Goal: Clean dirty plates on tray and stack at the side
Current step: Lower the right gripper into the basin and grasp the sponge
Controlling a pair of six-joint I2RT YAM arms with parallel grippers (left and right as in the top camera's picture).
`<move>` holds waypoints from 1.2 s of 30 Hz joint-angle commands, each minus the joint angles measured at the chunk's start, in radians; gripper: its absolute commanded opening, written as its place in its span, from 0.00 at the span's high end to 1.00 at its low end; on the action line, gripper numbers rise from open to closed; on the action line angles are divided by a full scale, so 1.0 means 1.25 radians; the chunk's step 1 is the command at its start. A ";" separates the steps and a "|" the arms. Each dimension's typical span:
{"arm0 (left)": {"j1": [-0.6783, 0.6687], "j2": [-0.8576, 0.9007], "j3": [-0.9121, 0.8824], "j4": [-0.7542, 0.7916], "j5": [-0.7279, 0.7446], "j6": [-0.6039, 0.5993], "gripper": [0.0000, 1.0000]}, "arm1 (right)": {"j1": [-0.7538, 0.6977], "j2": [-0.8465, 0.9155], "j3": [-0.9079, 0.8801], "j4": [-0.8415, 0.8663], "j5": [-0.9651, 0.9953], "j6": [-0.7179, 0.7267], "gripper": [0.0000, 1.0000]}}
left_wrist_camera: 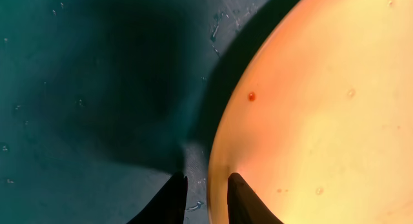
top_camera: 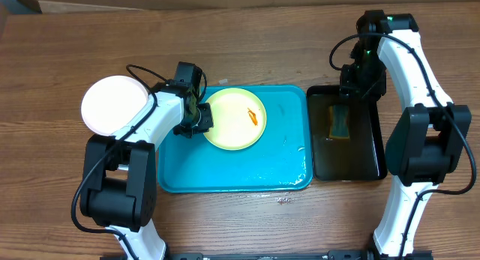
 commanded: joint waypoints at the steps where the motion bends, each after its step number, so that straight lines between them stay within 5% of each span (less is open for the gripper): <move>1: -0.003 0.005 0.003 0.000 -0.005 -0.042 0.75 | 0.003 -0.028 -0.004 0.001 -0.002 0.000 0.51; 8: 0.015 0.005 0.062 -0.061 0.023 -0.023 0.71 | 0.003 -0.028 -0.004 0.001 -0.002 0.000 0.51; 15: 0.018 0.005 0.070 -0.070 0.047 -0.001 0.79 | 0.003 -0.028 -0.004 0.004 -0.002 0.000 0.50; 36: 0.005 0.005 0.004 -0.013 0.034 0.002 0.81 | 0.003 -0.028 -0.004 0.016 -0.002 0.000 0.50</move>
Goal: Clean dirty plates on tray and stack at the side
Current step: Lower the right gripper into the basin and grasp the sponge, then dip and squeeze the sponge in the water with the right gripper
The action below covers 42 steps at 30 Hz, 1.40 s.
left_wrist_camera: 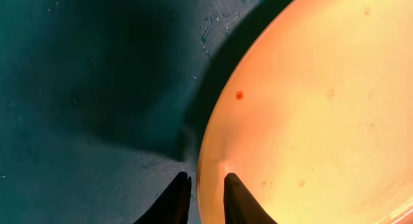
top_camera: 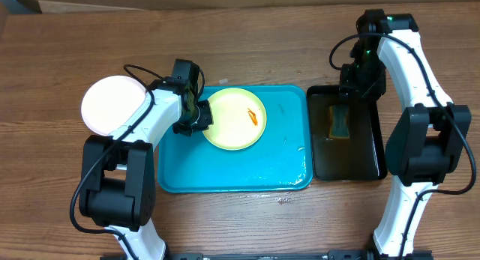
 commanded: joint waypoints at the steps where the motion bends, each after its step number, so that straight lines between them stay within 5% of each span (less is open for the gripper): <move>1: -0.005 0.005 -0.016 0.007 -0.005 0.016 0.84 | 0.003 -0.028 -0.004 0.002 -0.001 0.000 0.50; 10: -0.004 0.005 -0.016 0.010 -0.005 0.016 0.96 | 0.003 -0.028 -0.004 0.005 -0.001 -0.002 0.50; 18: -0.005 0.005 -0.016 0.009 0.004 0.016 0.96 | 0.004 -0.028 -0.006 -0.004 -0.001 -0.002 0.43; 35: -0.005 0.005 -0.020 0.009 0.004 0.016 0.96 | 0.068 -0.028 -0.189 0.129 -0.006 0.001 0.44; 42: -0.005 0.005 -0.020 0.008 0.004 0.016 0.96 | 0.070 -0.028 -0.195 0.172 -0.001 0.001 0.58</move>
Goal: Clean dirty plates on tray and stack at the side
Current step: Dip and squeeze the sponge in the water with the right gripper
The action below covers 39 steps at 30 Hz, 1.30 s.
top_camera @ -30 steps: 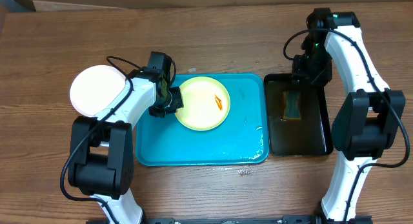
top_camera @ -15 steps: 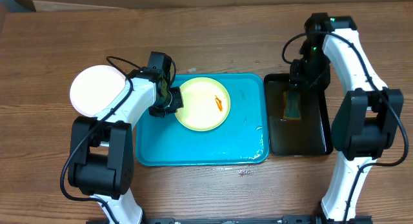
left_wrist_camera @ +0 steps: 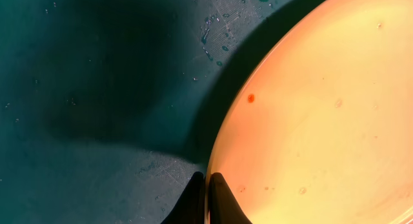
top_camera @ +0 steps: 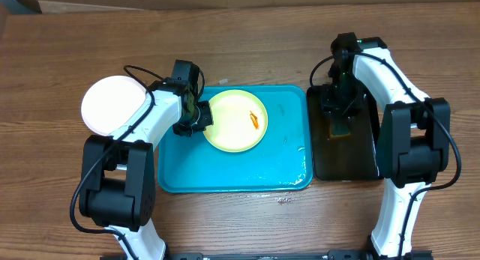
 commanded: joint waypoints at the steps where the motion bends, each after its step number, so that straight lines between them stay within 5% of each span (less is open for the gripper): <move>1: -0.005 0.005 -0.013 -0.001 0.003 0.016 0.96 | -0.001 -0.028 -0.004 0.007 -0.002 0.000 0.57; 3: -0.005 0.005 -0.013 -0.001 0.003 0.016 0.96 | -0.001 -0.028 -0.004 0.006 -0.002 -0.001 0.68; 5: -0.005 0.005 -0.013 -0.001 0.003 0.016 0.96 | -0.001 -0.028 -0.004 0.006 -0.002 0.000 0.96; 7: -0.005 0.005 -0.013 -0.001 0.003 0.016 0.96 | -0.001 -0.028 -0.004 0.005 -0.002 0.000 0.96; 8: -0.005 0.005 -0.013 -0.001 0.003 0.016 0.96 | -0.001 -0.028 -0.003 -0.001 -0.002 0.000 0.67; 10: -0.005 0.005 -0.013 -0.001 0.003 0.016 0.95 | -0.001 -0.028 -0.004 -0.027 -0.002 0.000 0.54; 14: -0.005 0.005 -0.013 -0.001 0.003 0.016 0.94 | -0.001 -0.028 -0.004 -0.061 -0.003 0.004 0.56; 19: -0.005 0.005 -0.013 -0.001 0.003 0.016 0.93 | -0.001 -0.028 -0.004 -0.072 -0.002 0.004 0.89; 23: -0.005 0.005 -0.013 -0.001 0.003 0.016 0.93 | -0.001 -0.028 -0.004 -0.084 -0.002 0.029 0.65; 28: -0.005 0.005 -0.013 0.000 0.003 0.016 0.93 | 0.000 -0.028 -0.038 -0.079 -0.002 0.045 0.68; 31: -0.005 0.005 -0.013 0.000 0.003 0.016 0.93 | 0.000 -0.028 -0.058 -0.067 -0.002 0.045 0.90; 39: -0.005 0.005 -0.013 0.002 0.003 0.016 0.93 | -0.001 -0.028 -0.059 -0.117 -0.002 0.045 0.66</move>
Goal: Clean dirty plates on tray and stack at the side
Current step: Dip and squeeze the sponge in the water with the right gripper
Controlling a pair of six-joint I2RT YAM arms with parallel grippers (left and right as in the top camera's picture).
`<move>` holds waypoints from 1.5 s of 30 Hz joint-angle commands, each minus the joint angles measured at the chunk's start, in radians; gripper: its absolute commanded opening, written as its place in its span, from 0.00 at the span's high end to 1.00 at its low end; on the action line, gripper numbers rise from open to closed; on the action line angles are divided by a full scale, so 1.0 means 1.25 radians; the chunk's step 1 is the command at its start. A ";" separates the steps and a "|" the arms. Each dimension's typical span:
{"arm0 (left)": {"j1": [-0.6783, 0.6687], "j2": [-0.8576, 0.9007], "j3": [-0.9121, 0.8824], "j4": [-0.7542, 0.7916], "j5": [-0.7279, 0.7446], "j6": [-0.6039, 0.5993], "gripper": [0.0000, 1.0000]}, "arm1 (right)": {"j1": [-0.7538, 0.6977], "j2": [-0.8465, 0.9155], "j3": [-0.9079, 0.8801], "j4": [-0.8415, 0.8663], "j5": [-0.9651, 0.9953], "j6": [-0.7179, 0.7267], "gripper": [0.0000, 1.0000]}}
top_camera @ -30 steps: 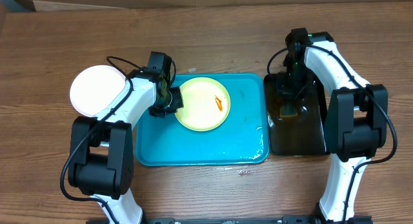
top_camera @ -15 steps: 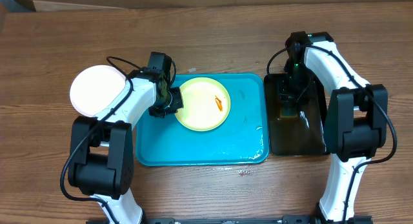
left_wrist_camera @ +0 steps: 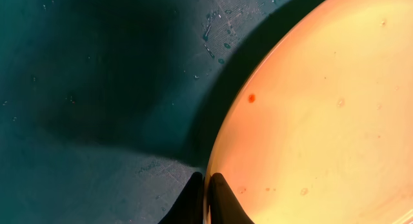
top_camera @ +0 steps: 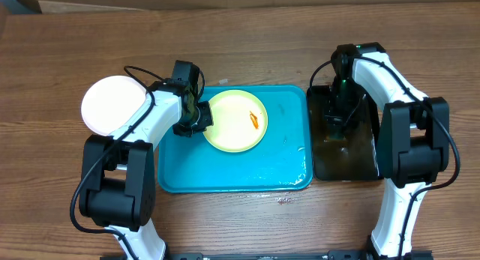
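A pale yellow plate [top_camera: 236, 121] with an orange smear [top_camera: 255, 120] lies on the wet teal tray [top_camera: 232, 174]. My left gripper [top_camera: 201, 119] is shut on the plate's left rim. In the left wrist view the two dark fingertips [left_wrist_camera: 206, 179] pinch the rim of the plate [left_wrist_camera: 310, 121], one inside and one outside. A small red speck [left_wrist_camera: 251, 98] sits near the rim. My right gripper [top_camera: 341, 116] reaches down into the black tray [top_camera: 371, 151]. Its jaws and the sponge beneath it are hidden by the arm.
A clean white plate [top_camera: 112, 104] lies on the wooden table left of the teal tray. The black tray holds brownish water [top_camera: 343, 146]. Water drops and puddles lie on the teal tray [left_wrist_camera: 97, 88], mostly along its right side.
The left gripper still holds the plate's rim and the plate has not moved. The right gripper sits slightly nearer and lower in the black tray, now covering the sponge.
At first the left jaws stood open astride the yellow plate's rim, and the right gripper hung at the black tray's far edge, beyond the sponge. Later the left jaws were shut on the rim and the right arm had swung over the sponge. Now it reaches down there.
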 commanded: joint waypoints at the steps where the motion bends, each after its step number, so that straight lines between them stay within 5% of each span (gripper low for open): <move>1: -0.005 0.005 -0.009 0.001 0.003 0.016 0.93 | 0.000 -0.028 -0.012 -0.020 -0.001 0.004 0.66; 6: -0.005 0.005 -0.009 0.000 0.003 0.016 0.93 | 0.001 -0.028 -0.012 -0.020 -0.002 0.005 0.45; 12: -0.005 0.005 -0.009 0.000 0.003 0.016 0.92 | 0.001 -0.028 -0.013 -0.020 -0.001 0.007 0.47; 24: -0.005 0.005 -0.009 0.001 0.003 0.016 0.90 | 0.001 -0.028 -0.013 -0.020 -0.001 0.023 0.96; 25: -0.005 0.005 -0.009 0.000 0.003 0.016 0.89 | 0.001 -0.028 -0.013 -0.020 -0.001 0.022 0.93; 27: -0.005 0.005 -0.009 0.000 0.003 0.016 0.89 | 0.000 -0.028 -0.009 -0.019 -0.001 0.022 0.63; 29: -0.005 0.005 -0.009 0.001 0.003 0.016 0.89 | -0.006 -0.028 0.002 -0.019 -0.001 0.020 0.53; 45: -0.005 0.005 -0.009 0.000 0.003 0.016 0.87 | -0.018 -0.028 0.047 0.079 -0.001 0.019 0.39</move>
